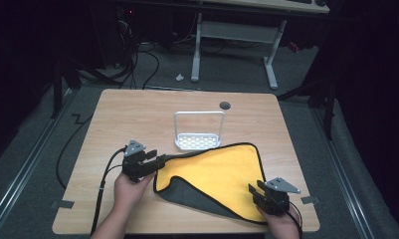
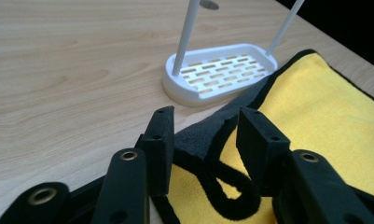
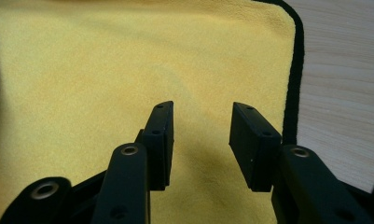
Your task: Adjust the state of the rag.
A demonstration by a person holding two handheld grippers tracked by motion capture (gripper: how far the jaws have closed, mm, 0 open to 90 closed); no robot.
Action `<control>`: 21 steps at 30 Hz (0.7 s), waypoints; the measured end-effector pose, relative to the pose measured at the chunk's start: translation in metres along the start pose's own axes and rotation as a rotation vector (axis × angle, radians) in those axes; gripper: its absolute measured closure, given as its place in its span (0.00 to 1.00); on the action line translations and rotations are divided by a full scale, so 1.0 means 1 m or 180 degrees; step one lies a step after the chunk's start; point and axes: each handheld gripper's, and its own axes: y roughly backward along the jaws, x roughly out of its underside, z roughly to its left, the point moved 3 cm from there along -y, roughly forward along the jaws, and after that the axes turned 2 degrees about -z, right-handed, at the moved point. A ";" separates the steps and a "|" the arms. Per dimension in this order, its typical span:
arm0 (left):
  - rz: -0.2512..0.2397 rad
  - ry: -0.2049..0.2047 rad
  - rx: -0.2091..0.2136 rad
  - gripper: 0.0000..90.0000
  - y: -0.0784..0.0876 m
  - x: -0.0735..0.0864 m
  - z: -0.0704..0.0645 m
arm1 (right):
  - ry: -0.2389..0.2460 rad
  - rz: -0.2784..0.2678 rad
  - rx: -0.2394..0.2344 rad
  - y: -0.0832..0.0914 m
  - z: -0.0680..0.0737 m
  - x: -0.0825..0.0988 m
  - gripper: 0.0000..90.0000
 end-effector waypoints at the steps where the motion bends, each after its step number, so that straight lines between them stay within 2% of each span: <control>1: -0.0003 -0.0017 0.0016 0.61 0.003 0.001 -0.003 | 0.0010 0.0001 -0.0003 0.000 0.000 0.000 0.67; 3: -0.0059 -0.0077 -0.0001 0.60 0.009 0.004 -0.009 | 0.0030 -0.0005 -0.0005 0.000 0.001 0.000 0.67; 5: -0.0092 0.0003 0.0105 0.61 0.014 0.007 -0.014 | 0.0023 -0.0009 -0.0002 0.001 0.002 0.000 0.67; 8: 0.0032 0.0003 0.0201 0.67 0.022 0.020 -0.026 | 0.0019 -0.0017 0.0007 0.002 0.001 0.000 0.67; 10: 0.0138 -0.0001 0.0280 0.67 0.026 0.032 -0.034 | 0.0007 -0.0011 0.0007 0.002 0.001 0.000 0.67; 12: 0.0306 0.0029 0.0375 0.61 0.021 0.041 -0.038 | 0.0007 -0.0011 -0.0001 0.001 0.001 0.000 0.67; 13: 0.0432 0.0063 0.0430 0.58 0.013 0.046 -0.040 | 0.0011 -0.0005 -0.0009 0.000 0.001 0.000 0.67; 16: 0.0607 0.0041 0.0411 0.54 -0.006 0.051 -0.043 | 0.0049 0.0008 -0.0021 -0.001 0.003 -0.001 0.67; 17: 0.0661 0.0026 0.0409 0.56 -0.011 0.052 -0.043 | 0.0051 0.0005 -0.0027 -0.001 0.004 -0.001 0.67; 18: 0.0711 -0.0024 0.0431 0.68 -0.015 0.054 -0.045 | 0.0047 0.0002 -0.0025 -0.001 0.004 -0.001 0.67; 20: 0.0655 -0.0057 0.0480 0.80 -0.012 0.055 -0.049 | 0.0044 0.0017 -0.0034 -0.001 0.004 0.000 0.67; 21: 0.0625 -0.0083 0.0530 0.83 -0.007 0.055 -0.052 | 0.0033 0.0026 -0.0036 -0.001 0.004 0.001 0.67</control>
